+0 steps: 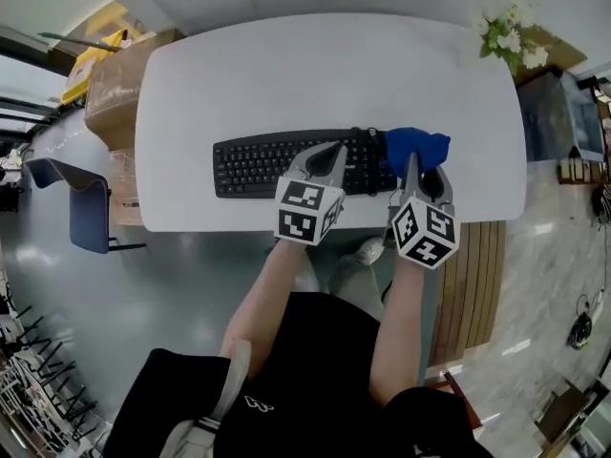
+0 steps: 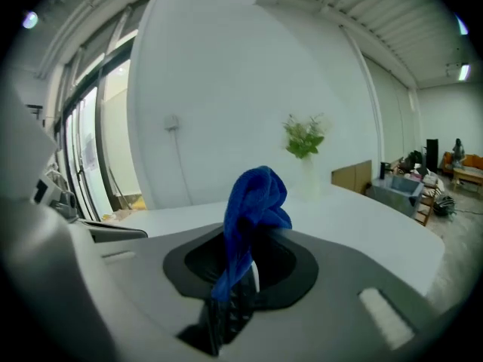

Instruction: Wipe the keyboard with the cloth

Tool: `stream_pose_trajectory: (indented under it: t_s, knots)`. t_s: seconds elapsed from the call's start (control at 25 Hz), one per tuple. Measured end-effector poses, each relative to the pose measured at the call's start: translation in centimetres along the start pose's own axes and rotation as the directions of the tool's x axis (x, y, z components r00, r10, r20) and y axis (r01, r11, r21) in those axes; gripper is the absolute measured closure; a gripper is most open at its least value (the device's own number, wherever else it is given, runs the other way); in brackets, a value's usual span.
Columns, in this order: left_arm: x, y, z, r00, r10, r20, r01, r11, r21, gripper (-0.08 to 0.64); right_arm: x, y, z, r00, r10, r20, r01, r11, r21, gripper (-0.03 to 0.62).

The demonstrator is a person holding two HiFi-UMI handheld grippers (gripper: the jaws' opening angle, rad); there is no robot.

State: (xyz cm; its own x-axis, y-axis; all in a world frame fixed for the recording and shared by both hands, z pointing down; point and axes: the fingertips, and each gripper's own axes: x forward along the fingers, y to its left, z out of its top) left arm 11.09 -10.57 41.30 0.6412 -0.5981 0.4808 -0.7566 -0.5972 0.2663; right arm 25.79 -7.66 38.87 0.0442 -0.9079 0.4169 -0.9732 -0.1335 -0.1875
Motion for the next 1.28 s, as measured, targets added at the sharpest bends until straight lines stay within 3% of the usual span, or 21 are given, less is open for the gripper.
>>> stream_pose_trajectory:
  t_s: [0.2,0.44,0.8,0.92,1.08,1.28]
  knots:
    - [-5.6,4.7,8.5,0.976,0.09,0.2,-0.093,0.996,0.004,0.56,0.6,8.5,7.3,0.977,0.165,0.136,-0.155,0.985,-0.08,0.518]
    - [-12.6,9.4,15.8,0.894,0.194,0.403,-0.22,0.975,0.016,0.56,1.3,18.4,12.8,0.909,0.358,0.212,-0.314,0.925,-0.216,0.523]
    - [-21.6,16.2,20.1,0.782,0.344,0.52,-0.375,0.926,-0.048,0.56,0.8,28.5,16.2,0.822,0.525,0.222,-0.437,0.831,-0.345,0.526]
    - [-21.9,16.0,20.3,0.768,0.348,0.538,-0.381,0.923,-0.053,0.56,0.6,29.1,16.5,0.807,0.547,0.22,-0.449,0.812,-0.372,0.526]
    - [-21.8,15.5,20.4,0.764,0.352,0.541,-0.384,0.922,-0.058,0.56,0.7,29.2,16.6,0.799,0.566,0.204,-0.467,0.797,-0.383,0.526]
    - [-21.5,16.0,20.1,0.766,0.346,0.542,-0.377,0.924,-0.058,0.561,1.2,29.9,16.3,0.807,0.56,0.19,-0.447,0.788,-0.424,0.526]
